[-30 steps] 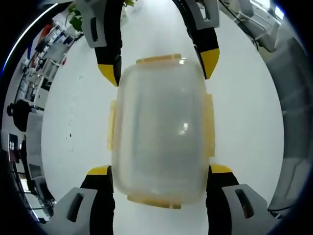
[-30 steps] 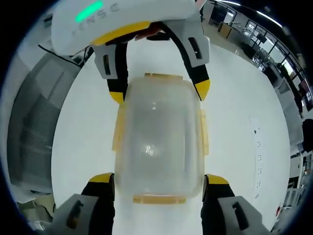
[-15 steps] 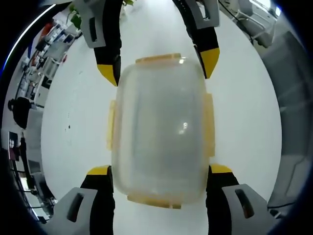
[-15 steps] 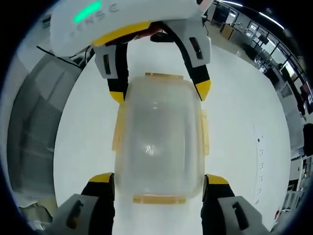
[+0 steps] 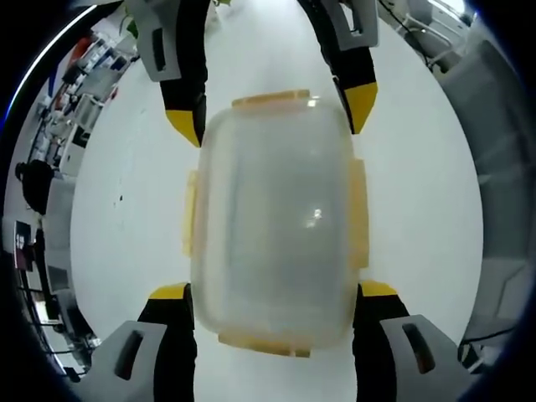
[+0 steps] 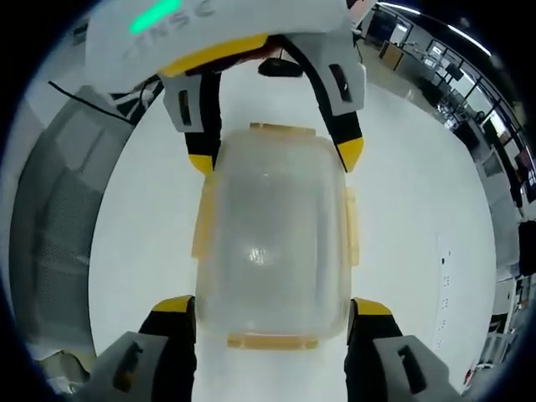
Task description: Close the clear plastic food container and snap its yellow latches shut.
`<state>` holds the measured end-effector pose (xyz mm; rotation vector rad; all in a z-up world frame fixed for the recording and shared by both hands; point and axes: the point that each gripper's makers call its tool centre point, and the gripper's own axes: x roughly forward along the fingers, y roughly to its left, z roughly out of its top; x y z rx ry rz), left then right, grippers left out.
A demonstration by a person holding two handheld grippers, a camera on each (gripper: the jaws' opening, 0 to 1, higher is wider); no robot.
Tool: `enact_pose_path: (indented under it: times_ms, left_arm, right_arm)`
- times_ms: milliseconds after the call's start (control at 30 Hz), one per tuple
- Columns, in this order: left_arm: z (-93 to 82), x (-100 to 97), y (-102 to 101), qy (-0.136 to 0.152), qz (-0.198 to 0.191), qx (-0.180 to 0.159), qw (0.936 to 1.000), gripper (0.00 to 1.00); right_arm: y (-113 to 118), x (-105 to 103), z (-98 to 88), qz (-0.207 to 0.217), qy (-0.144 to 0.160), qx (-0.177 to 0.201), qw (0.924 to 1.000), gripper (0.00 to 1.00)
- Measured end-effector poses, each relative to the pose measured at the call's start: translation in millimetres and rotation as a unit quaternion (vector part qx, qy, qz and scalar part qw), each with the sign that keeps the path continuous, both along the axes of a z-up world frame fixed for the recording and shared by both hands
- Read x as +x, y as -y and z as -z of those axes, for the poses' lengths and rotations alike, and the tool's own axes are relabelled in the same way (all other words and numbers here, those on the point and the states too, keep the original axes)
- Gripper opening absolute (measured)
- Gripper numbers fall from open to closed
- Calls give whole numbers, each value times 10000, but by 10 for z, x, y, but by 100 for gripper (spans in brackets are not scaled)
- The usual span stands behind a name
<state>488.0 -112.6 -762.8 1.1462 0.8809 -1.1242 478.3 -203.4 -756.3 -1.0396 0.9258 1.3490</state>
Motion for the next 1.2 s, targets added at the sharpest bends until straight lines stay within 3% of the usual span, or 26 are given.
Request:
enact_pose_path:
  times_ms: [700, 1100, 1200]
  left_arm:
    - [13, 113, -25, 90, -60, -40, 9999, 76]
    - [-110, 123, -59, 212, -283, -209, 9992, 78]
    - [-155, 108, -78, 187, -536, -361, 9977, 78]
  right_arm:
    - [-32, 118, 13, -42, 71, 32, 10000, 73]
    - [23, 111, -129, 263, 272, 324, 9988, 75]
    - [59, 80, -175, 418, 304, 375, 9980, 73]
